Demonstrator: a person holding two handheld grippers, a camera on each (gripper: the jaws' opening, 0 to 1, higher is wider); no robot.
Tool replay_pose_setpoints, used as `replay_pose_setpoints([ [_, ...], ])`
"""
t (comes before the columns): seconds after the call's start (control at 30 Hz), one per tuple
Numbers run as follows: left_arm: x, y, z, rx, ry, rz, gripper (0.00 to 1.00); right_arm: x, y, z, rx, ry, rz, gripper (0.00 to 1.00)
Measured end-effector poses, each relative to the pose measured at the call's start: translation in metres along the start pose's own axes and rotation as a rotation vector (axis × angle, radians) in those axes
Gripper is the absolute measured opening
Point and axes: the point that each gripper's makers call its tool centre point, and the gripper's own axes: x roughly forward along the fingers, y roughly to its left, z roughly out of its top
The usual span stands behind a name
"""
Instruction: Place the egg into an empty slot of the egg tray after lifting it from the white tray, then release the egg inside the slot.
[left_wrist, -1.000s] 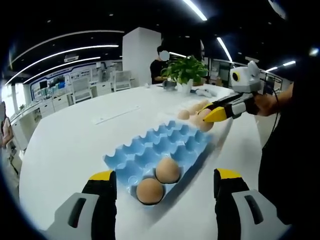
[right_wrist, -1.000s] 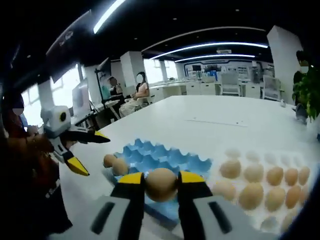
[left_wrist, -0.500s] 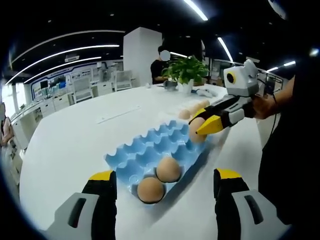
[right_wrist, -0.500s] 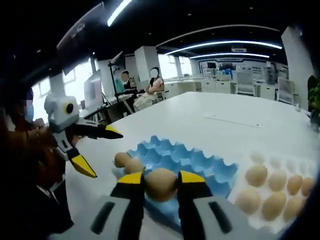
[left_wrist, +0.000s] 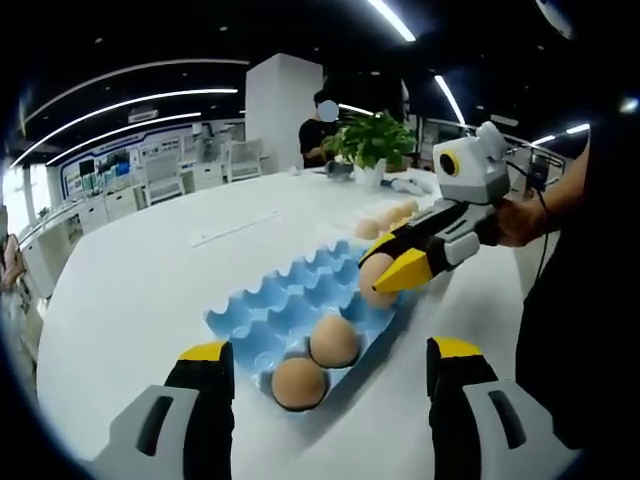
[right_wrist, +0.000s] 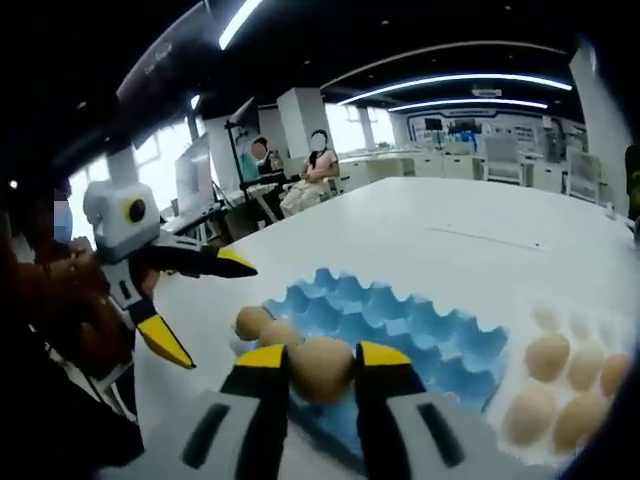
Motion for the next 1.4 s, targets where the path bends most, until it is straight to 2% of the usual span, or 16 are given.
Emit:
replay_pose_setpoints([
  [0.37, -0.002, 0.003, 0.001, 0.0, 0.0, 0.005, 0.78, 0.017, 0.002, -0.014, -0.02, 0.047, 0.026, 0.25],
  [0.67, -0.001, 0.002, 0.002, 0.002, -0.001, 0.0, 0.78, 0.018, 0.004, -0.014, -0.054, 0.045, 0.034, 0.25],
  [1.03, -0.001, 0.001, 0.002, 0.007, 0.003, -0.004, 0.78, 0.022, 0.008, -0.017, -0.17, 0.054, 0.05, 0.26],
  [1.2, -0.001, 0.002, 0.002, 0.011, 0.002, -0.001, 0.77, 0.022, 0.008, -0.017, -0.194, 0.044, 0.056, 0.27],
  [1.4, -0.003, 0.004, 0.002, 0.013, -0.001, 0.009, 0.78, 0.019, 0.008, -0.014, -0.168, 0.027, 0.061, 0.26],
])
